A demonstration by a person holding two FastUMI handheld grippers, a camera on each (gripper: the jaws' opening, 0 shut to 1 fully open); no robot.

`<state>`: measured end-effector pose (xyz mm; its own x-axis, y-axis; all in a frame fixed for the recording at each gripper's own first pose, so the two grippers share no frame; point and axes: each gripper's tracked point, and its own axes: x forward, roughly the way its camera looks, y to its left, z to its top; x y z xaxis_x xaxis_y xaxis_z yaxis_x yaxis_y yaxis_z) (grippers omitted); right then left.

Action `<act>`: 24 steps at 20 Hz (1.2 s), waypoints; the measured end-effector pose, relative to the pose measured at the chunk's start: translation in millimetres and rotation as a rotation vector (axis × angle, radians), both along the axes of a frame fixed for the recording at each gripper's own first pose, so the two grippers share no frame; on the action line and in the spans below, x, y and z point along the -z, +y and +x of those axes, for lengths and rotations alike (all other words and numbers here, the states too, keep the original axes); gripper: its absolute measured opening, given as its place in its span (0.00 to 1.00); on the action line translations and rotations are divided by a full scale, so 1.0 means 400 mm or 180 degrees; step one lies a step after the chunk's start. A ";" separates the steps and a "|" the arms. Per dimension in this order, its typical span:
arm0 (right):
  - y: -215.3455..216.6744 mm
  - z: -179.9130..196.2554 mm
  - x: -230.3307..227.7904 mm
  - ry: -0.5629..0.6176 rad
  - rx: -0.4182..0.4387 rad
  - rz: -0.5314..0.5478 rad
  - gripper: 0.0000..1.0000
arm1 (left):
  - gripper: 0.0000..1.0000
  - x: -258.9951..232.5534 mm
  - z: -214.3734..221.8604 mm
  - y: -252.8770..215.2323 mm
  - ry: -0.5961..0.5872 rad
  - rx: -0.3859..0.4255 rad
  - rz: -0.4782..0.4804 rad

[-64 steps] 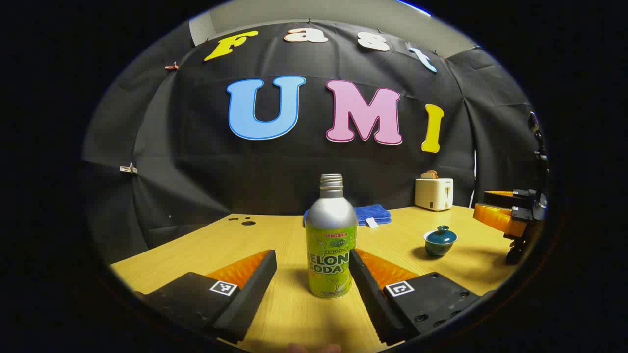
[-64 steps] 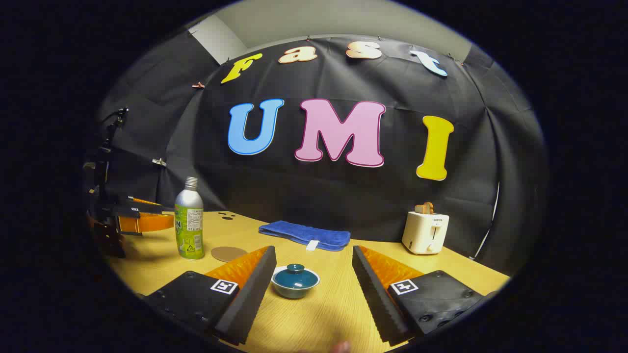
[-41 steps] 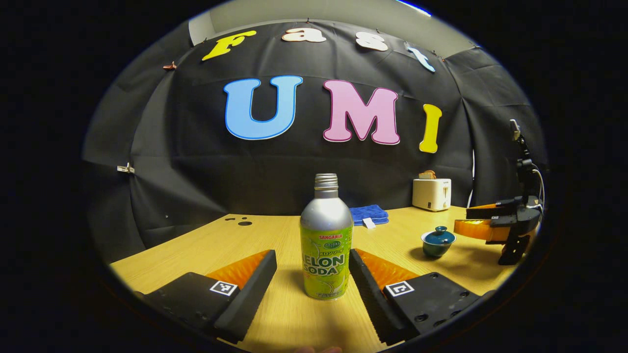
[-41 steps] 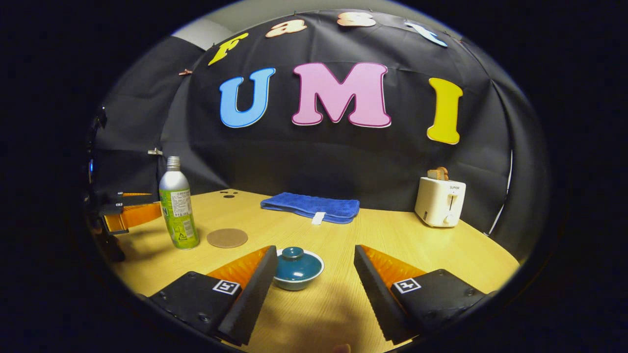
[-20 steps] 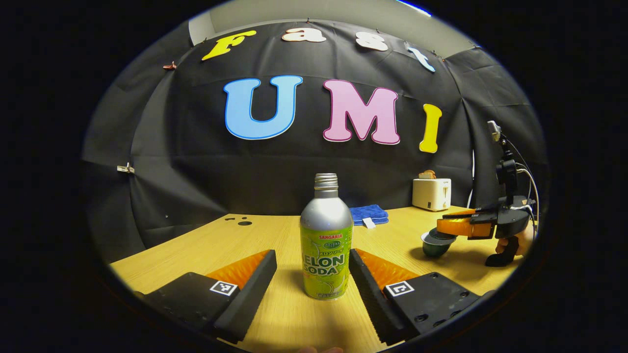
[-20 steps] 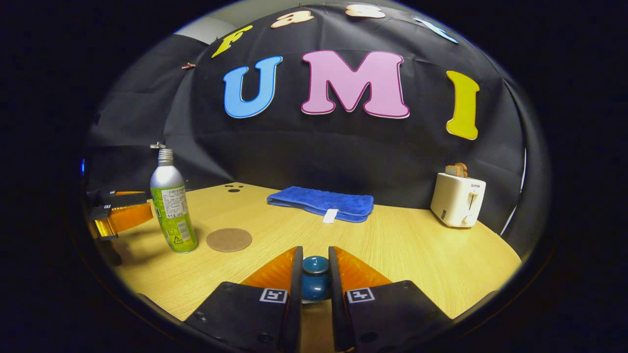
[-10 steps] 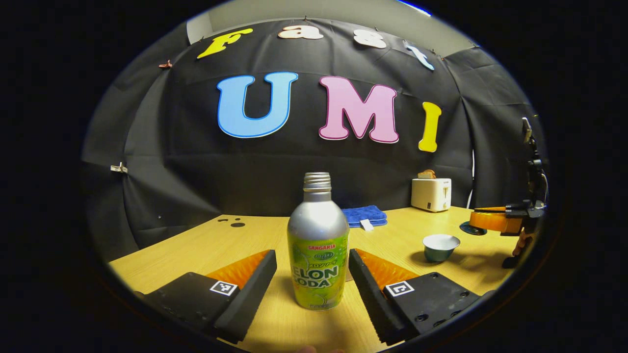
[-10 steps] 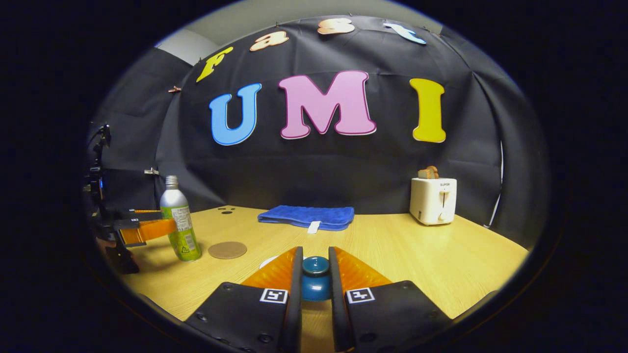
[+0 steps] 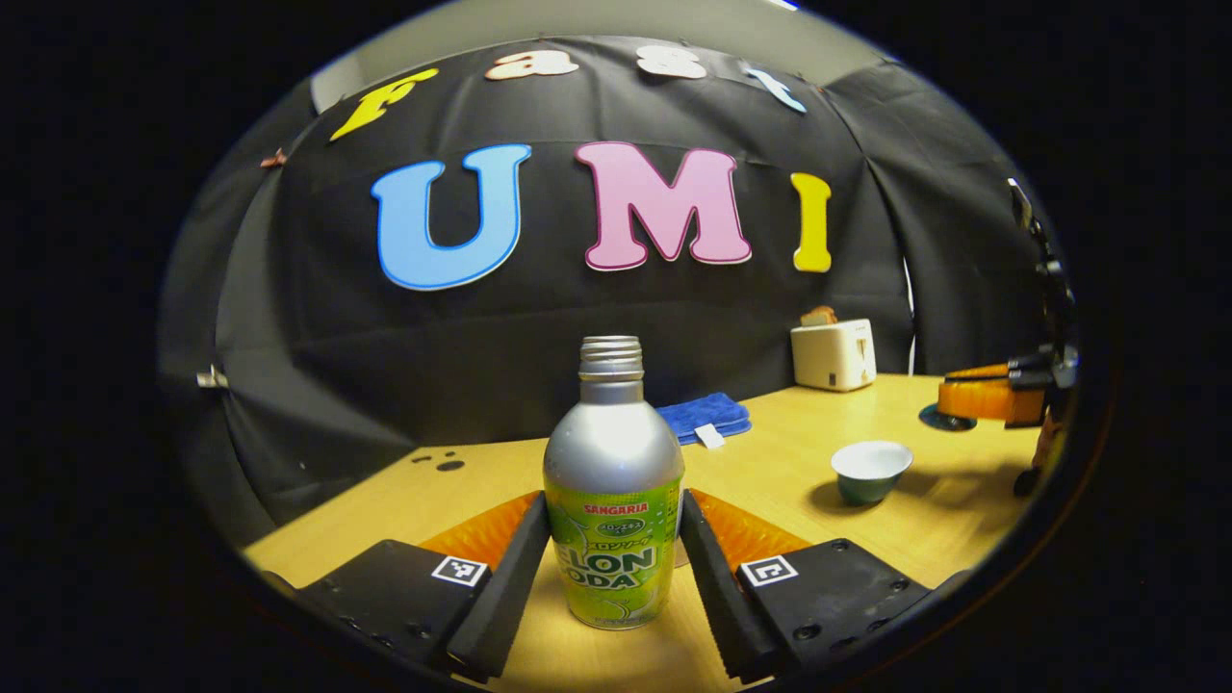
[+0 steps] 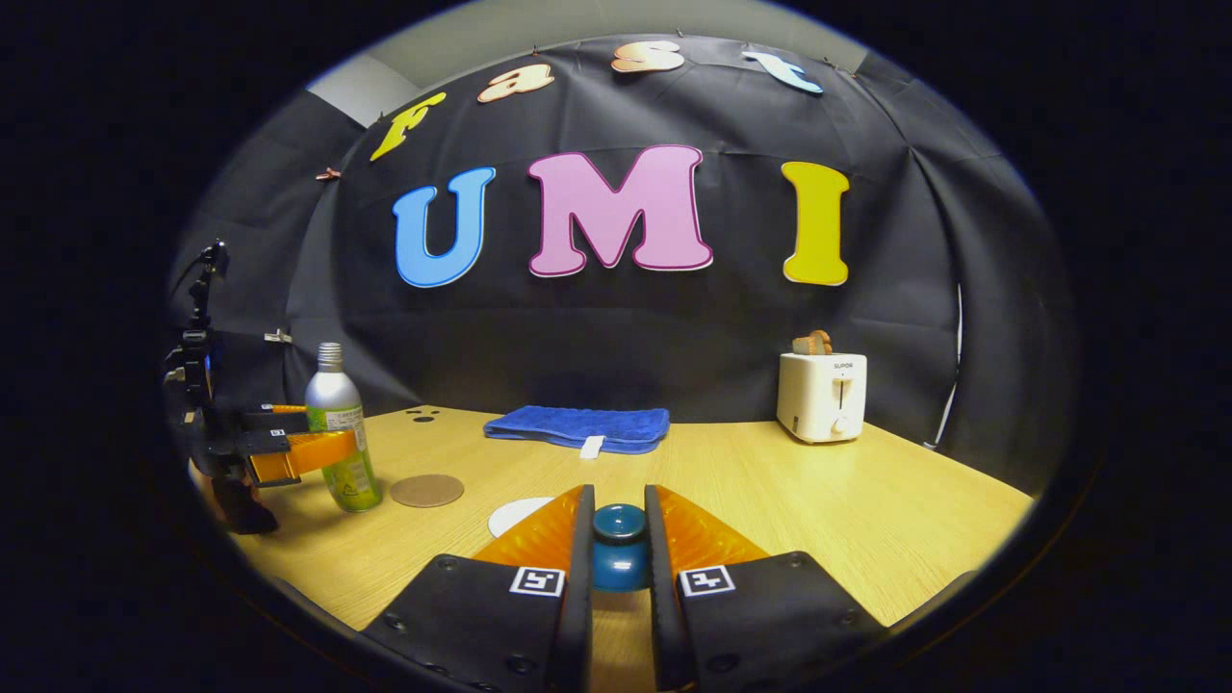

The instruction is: Open the teacup lid with one hand, grasp the water bottle and pour water into the teacup with the other hand; after pouring, place the water bottle on the coaster and then close the teacup lid.

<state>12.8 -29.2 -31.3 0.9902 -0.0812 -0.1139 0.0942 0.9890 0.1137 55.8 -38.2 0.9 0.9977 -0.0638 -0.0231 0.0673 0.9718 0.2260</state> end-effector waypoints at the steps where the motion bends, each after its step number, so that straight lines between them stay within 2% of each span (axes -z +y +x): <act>1: 0.001 -0.001 0.001 0.0001 0.0002 0.0001 0.29 | 0.80 -0.006 0.000 -0.015 0.0006 0.0005 0.0198; 3: 0.000 -0.002 -0.001 0.0001 0.0003 0.0002 0.29 | 0.80 -0.017 0.004 -0.042 -0.0012 0.0018 0.0689; 7: 0.001 -0.004 -0.002 0.0001 0.0003 0.0003 0.29 | 0.80 -0.066 0.017 -0.094 -0.0162 0.0051 0.2025; 9: 0.001 -0.003 0.000 0.0001 0.0003 0.0004 0.29 | 0.80 -0.074 0.027 -0.129 -0.0229 0.0109 0.2515; 15: -0.058 -0.028 0.004 0.0013 0.0104 -0.0008 0.29 | 0.80 -0.065 0.075 -0.189 -0.0140 0.0335 0.3247; 21: -0.171 -0.065 0.012 0.0034 0.0341 -0.0030 0.29 | 0.80 -0.062 0.113 -0.216 -0.0170 0.0365 0.3915; 24: -0.193 -0.069 0.012 0.0039 0.0400 -0.0036 0.29 | 0.80 -0.061 0.121 -0.219 -0.0174 0.0374 0.4223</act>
<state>-14.8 -106.6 -36.1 0.9706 -0.2059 -0.1244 0.2188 0.9705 0.1008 104.2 -125.8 25.2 0.9895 -0.1095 -0.0947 0.0958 0.0043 0.9954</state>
